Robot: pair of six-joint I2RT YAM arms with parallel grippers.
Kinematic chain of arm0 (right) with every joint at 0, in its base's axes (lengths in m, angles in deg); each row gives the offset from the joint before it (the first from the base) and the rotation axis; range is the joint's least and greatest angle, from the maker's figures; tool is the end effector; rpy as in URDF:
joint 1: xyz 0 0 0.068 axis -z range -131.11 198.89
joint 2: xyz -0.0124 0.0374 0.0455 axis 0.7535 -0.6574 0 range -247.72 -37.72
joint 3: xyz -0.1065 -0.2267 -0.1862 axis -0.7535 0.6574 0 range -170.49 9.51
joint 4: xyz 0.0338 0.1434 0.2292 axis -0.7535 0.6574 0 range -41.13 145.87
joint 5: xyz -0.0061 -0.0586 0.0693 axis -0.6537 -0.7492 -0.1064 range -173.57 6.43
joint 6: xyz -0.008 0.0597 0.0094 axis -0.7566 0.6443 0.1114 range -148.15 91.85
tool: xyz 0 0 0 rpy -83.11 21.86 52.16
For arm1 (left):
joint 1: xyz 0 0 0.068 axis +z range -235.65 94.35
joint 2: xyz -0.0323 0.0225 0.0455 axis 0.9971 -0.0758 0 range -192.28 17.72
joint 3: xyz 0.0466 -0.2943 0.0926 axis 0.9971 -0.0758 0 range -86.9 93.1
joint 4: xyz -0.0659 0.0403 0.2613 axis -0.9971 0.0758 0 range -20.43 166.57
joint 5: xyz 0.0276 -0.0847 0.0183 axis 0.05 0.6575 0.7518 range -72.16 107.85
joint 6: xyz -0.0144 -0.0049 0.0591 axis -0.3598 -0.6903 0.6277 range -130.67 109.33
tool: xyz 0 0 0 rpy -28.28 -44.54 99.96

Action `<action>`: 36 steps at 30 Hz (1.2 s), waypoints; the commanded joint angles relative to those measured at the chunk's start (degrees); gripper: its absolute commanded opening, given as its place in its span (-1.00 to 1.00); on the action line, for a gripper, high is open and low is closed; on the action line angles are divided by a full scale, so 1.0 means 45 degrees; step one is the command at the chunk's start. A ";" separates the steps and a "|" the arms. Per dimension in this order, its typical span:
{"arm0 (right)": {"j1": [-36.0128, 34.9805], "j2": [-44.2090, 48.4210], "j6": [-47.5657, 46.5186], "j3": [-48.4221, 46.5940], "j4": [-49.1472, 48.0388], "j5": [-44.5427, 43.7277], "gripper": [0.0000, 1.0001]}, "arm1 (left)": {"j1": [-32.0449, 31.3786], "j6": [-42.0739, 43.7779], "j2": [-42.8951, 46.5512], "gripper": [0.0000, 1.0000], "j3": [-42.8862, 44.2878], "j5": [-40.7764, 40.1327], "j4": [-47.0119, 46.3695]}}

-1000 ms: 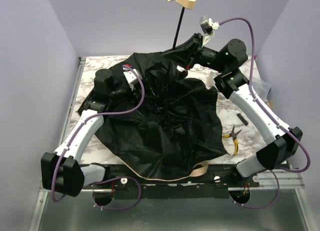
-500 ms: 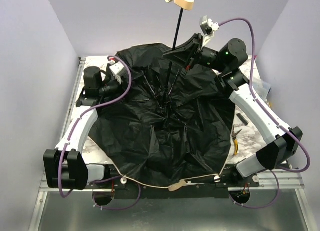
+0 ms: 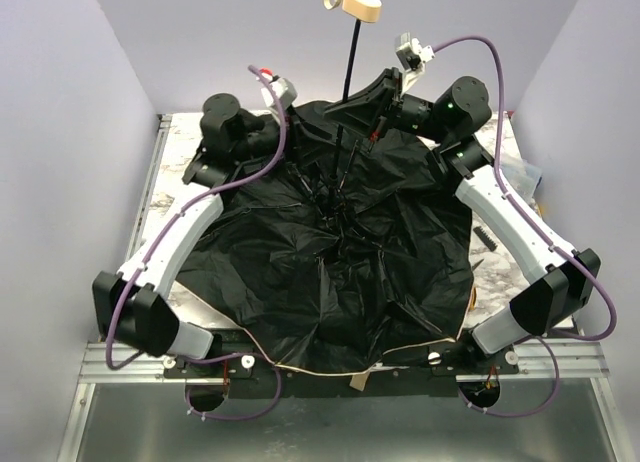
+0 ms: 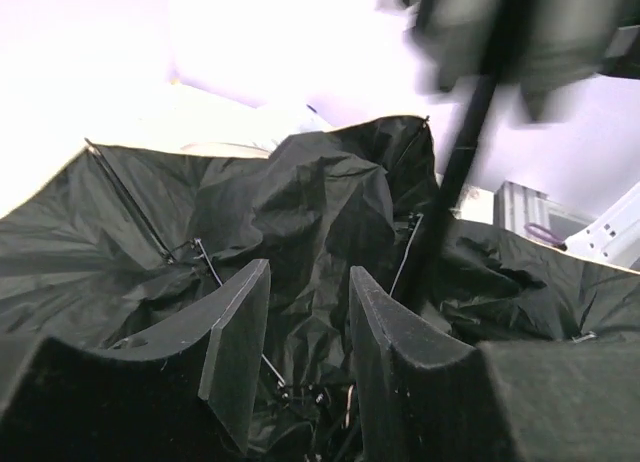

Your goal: Open the umbrella

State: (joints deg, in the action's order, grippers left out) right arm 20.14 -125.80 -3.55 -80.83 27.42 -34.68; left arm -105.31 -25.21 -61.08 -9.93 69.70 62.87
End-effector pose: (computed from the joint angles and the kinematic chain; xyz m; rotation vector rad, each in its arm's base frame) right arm 0.2984 0.2029 0.5297 -0.8518 1.1334 1.2727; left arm 0.2904 -0.1419 0.4725 0.8270 1.4069 -1.1320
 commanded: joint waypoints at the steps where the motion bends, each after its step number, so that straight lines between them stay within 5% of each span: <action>1: 0.0044 0.0186 0.0663 -0.0615 -0.1285 0.0399 -0.99 | -0.0506 -0.1564 -0.1662 -0.24 0.0410 -0.0061 -0.0096; 10: 0.0042 0.0275 0.1128 -0.1186 -0.1364 0.0184 -0.99 | -0.0259 -0.2230 -0.3909 -0.22 0.0214 -0.0770 0.0473; 18: 0.0119 0.0459 0.0567 -0.1253 -0.0441 -0.0498 -0.99 | 0.2085 -0.0364 -0.4588 0.34 0.1319 -0.2511 0.1462; 22: 0.0188 0.0287 -0.0285 -0.1194 0.0308 -0.1280 -0.99 | 0.2375 0.0282 -0.3556 0.56 0.1699 -0.1256 0.0648; 27: 0.0248 -0.0030 -0.0496 -0.1346 0.0469 -0.1585 -0.99 | 0.2347 0.0642 -0.1147 0.53 0.0805 0.0629 -0.1127; 30: 0.0237 -0.0190 -0.0483 -0.1413 0.0453 -0.1789 -0.99 | 0.1917 0.1633 -0.0018 0.47 0.0265 0.1400 -0.0301; 36: 0.0237 -0.0384 -0.0410 -0.1564 0.0359 -0.2097 -0.99 | -0.0039 0.4058 0.0958 0.41 -0.0374 -0.0431 0.1410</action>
State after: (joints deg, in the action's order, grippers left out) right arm 20.88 -126.98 -5.36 -84.96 31.02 -41.11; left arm -99.91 -15.86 -56.95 -9.17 71.23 63.26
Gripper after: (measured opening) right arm 0.062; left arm 0.736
